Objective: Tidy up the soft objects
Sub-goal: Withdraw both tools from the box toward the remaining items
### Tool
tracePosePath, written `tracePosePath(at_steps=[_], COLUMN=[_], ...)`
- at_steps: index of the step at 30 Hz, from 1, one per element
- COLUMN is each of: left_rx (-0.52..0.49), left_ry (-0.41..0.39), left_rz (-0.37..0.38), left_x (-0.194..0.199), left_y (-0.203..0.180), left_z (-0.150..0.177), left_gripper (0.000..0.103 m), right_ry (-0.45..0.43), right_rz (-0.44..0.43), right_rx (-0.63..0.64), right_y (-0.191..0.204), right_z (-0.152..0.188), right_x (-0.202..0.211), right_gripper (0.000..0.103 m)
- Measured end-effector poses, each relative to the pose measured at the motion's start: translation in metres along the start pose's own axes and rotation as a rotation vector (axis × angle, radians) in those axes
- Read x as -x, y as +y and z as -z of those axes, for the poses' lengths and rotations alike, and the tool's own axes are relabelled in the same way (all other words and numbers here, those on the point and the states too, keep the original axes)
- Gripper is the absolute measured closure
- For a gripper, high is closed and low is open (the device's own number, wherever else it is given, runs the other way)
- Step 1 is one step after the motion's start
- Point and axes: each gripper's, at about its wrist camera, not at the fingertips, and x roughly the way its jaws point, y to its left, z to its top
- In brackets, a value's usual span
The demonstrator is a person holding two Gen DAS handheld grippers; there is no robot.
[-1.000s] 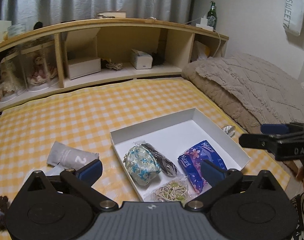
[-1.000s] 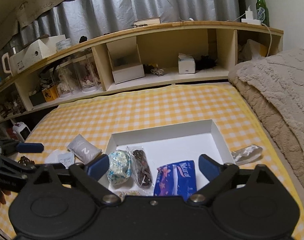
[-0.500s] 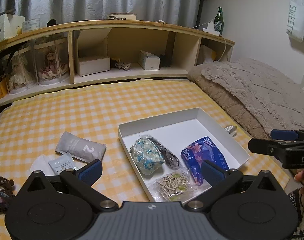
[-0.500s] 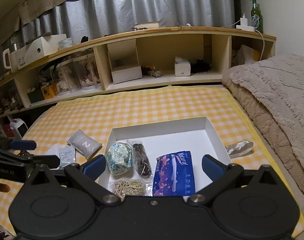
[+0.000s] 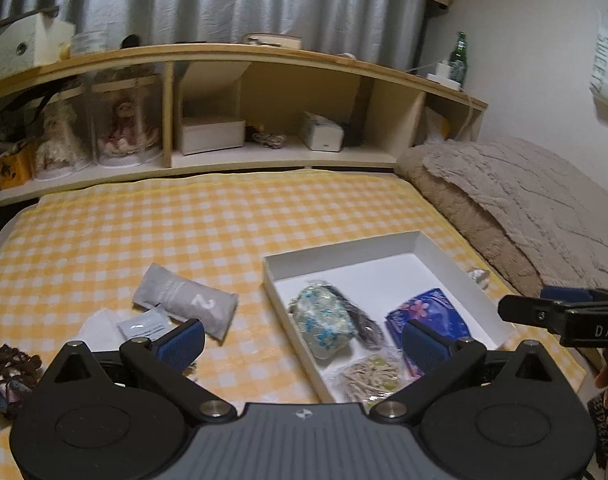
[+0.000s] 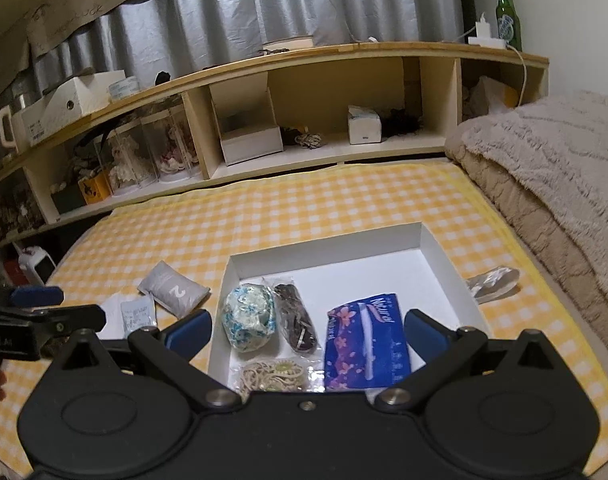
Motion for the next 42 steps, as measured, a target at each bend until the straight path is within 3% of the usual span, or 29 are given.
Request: tracePosePath(at_steps=[8, 21, 33, 42], left_rx=[0.078, 0.211, 0.389, 0.464], left_ry=[-0.031, -0.066, 0.029, 0.189], left_rz=[-0.085, -0.280, -0.445, -0.471], left_x=[0.002, 0.008, -0.002, -0.029], left_y=[0.044, 0.127, 0.220, 0.266], left_z=[-0.006, -0.019, -0.004, 0.020], left_gripper=[0.000, 0.000, 0.000, 0.000], right_ry=[-0.013, -0.018, 0.019, 0.064], right_rz=[-0.013, -0.125, -0.178, -0.209], right_rx=[0.040, 0.122, 0.204, 0.280], right_y=[0.019, 0.073, 0.130, 0.174], right_z=[-0.002, -0.012, 0.001, 0.009], right_x=[-0.025, -0.074, -0.123, -0.159], right_gripper=[0.000, 0.000, 0.000, 0.000])
